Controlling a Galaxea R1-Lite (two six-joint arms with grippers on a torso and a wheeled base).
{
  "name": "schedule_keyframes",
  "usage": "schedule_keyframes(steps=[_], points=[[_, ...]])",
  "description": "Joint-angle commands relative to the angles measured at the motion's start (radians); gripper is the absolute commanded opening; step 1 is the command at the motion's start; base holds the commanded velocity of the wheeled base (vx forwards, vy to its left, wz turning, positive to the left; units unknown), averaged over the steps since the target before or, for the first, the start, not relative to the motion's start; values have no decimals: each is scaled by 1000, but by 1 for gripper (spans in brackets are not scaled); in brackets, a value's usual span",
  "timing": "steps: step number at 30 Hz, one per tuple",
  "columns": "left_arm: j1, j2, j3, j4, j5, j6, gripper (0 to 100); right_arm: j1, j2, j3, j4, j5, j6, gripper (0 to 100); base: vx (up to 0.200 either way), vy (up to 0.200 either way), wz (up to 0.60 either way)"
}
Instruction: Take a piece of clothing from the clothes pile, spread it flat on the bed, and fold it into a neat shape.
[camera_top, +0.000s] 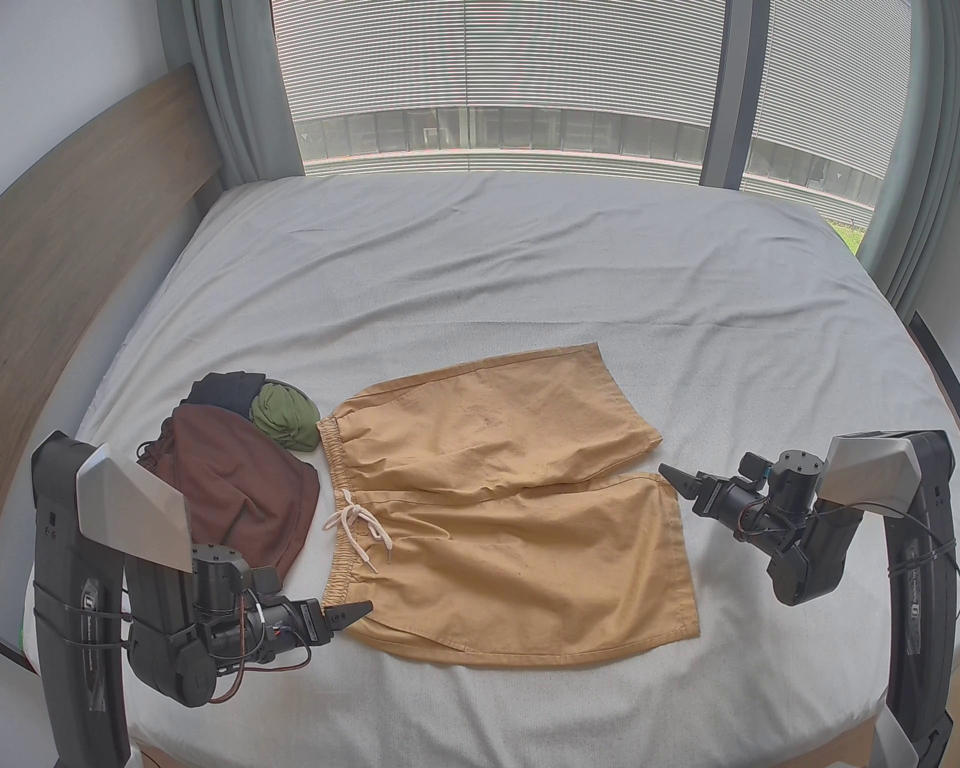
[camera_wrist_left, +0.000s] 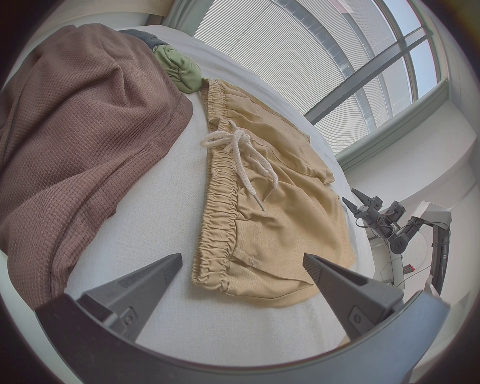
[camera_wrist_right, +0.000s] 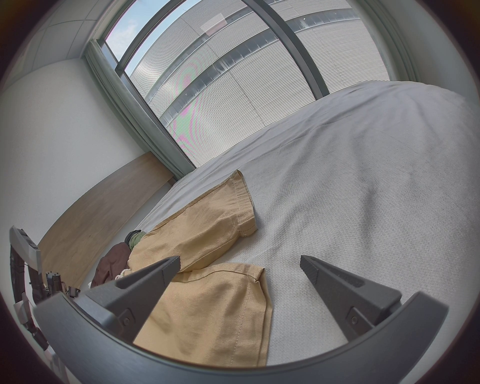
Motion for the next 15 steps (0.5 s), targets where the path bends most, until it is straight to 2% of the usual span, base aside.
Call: schedule_keyframes(steps=[1,4,5,12,15], points=[[1,5,-1,-1,-1,0,100,2,-3,3,-1,1,0,100,0,0,0],[1,5,-1,-1,-1,-2,100,2,-3,8,-1,1,0,100,0,0,0],[2,7,-3,-1,-1,-2,0,2,-3,13,0,3,-2,100,0,0,0],[5,10,-6,-3,-1,0,0,-1,-5,51,0,6,-11,100,0,0,0],[5,10,-6,-4,-1,0,0,-9,-8,114,0,15,-72,100,0,0,0]])
